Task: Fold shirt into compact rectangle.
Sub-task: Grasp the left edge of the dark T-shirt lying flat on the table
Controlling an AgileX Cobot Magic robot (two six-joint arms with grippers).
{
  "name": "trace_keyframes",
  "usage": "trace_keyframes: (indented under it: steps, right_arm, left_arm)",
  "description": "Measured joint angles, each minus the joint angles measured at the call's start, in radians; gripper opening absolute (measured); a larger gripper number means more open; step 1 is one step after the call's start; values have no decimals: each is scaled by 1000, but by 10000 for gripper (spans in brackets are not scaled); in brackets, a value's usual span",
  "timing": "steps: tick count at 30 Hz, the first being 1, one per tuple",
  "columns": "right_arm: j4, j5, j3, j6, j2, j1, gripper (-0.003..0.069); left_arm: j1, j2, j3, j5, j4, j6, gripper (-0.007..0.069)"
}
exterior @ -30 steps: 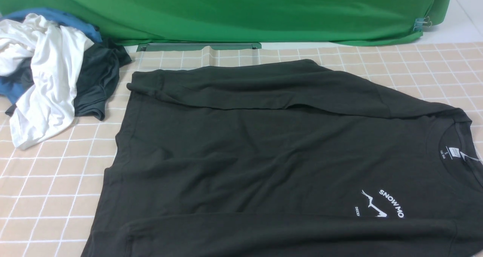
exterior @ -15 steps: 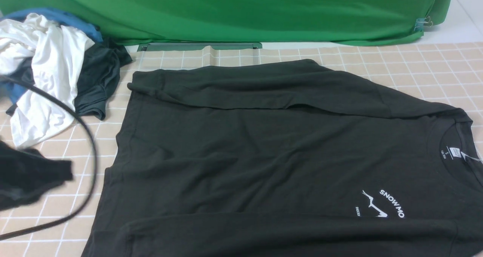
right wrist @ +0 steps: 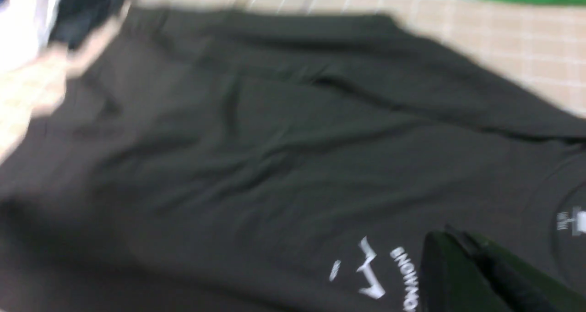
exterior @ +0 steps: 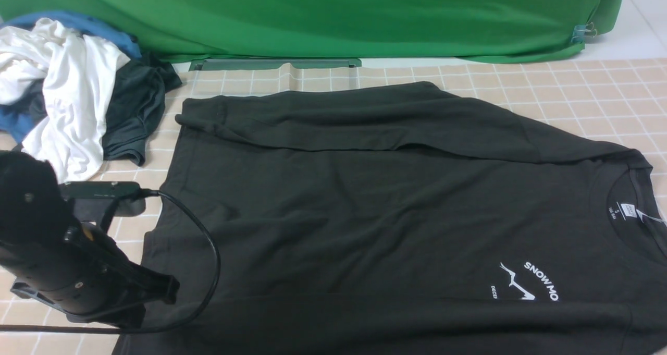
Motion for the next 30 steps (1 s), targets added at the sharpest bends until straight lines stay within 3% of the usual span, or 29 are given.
trace_keyframes:
  steps: [6, 11, 15, 18, 20, 24, 30]
  right_arm:
    - [0, -34, -2, -5, 84, 114, 38]
    - [1, -105, -2, 4, 103, 196, 38]
    - [1, -132, -2, 8, 104, 210, 38]
    - [1, -139, -2, 9, 104, 215, 38]
    - [1, -139, -2, 10, 104, 215, 38]
    - [1, -139, -2, 10, 104, 215, 38]
    - [1, -139, -2, 12, 104, 215, 38]
  left_arm:
    - [-1, 67, 0, -49, 32, 0, 167]
    - [-2, 109, 10, -113, 28, 0, 347]
    - [-5, 128, 12, -114, 25, -2, 383]
    - [-5, 135, 12, -116, 25, 5, 353]
    - [-5, 135, 12, -112, 21, 11, 283]
    - [-6, 132, 12, -92, 16, 23, 67]
    - [-6, 47, 12, -31, 13, 27, 33]
